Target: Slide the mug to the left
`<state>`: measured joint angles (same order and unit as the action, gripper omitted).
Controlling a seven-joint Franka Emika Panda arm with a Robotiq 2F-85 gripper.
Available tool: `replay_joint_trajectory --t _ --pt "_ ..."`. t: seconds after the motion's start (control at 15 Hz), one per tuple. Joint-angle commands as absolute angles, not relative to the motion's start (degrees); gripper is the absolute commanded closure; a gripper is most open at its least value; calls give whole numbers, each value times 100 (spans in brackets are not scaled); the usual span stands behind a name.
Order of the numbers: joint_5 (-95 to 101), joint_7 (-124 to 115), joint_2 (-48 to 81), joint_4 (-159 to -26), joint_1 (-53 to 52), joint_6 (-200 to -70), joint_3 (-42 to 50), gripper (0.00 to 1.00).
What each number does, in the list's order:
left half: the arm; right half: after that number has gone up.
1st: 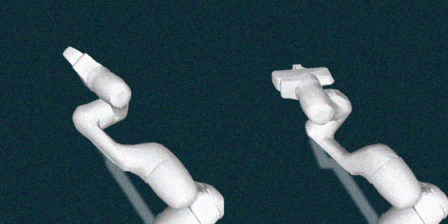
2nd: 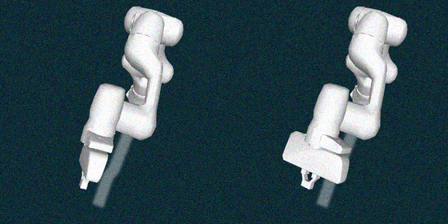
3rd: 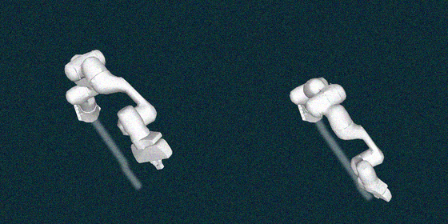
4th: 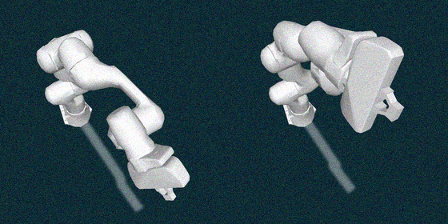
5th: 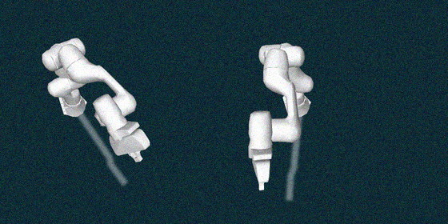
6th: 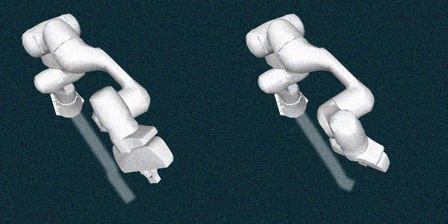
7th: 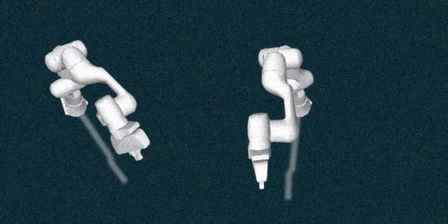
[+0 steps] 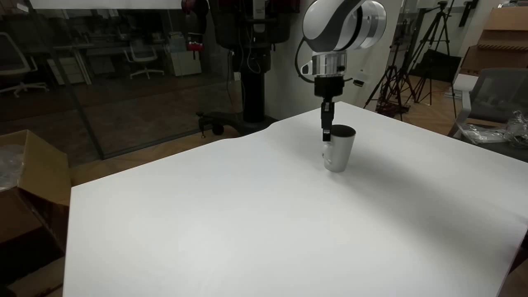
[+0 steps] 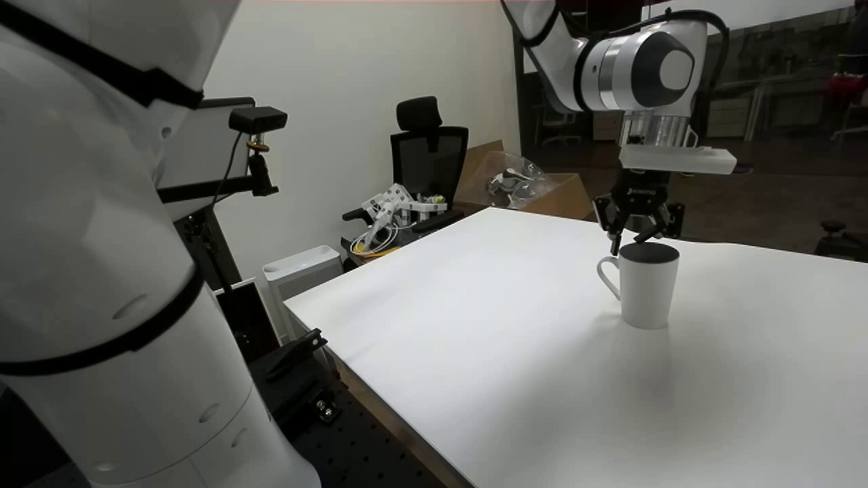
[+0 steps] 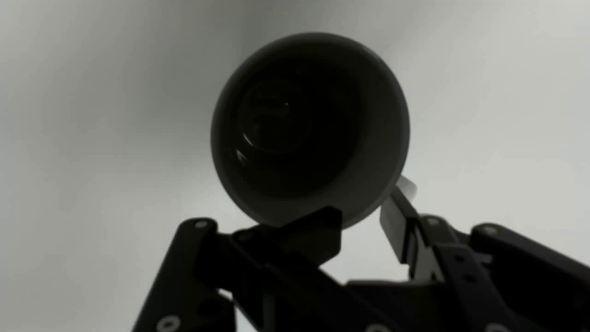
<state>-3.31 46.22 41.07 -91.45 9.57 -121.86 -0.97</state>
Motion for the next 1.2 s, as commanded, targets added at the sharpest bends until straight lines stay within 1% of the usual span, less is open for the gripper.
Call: replay_joint_trajectory --t 0.0,0.13,0.53,0.6,0.67,0.73,0.8,0.87,0.93,1.0,1.13 --pt "-327 4384 4091 -9037 1001 -12128 -190 97" --pt "-340 4298 3961 -9161 984 -12162 -203 100" --pt "-331 3897 3393 -9628 920 -12228 -214 99" --pt "-309 3886 3305 -9667 915 -12106 -220 72" --pt "-288 3944 3230 -9663 924 -11918 -235 72" --pt "-307 4004 3181 -9596 947 -11661 -251 66" --pt "-301 4124 3476 -9436 962 -11933 -255 85" --pt "-307 4127 3396 -9447 956 -11792 -253 78" --pt "-310 4129 3342 -9451 953 -11719 -251 70" --pt "-312 4130 3311 -9459 952 -11694 -249 66" --pt "-312 4130 3298 -9484 952 -11693 -248 66"
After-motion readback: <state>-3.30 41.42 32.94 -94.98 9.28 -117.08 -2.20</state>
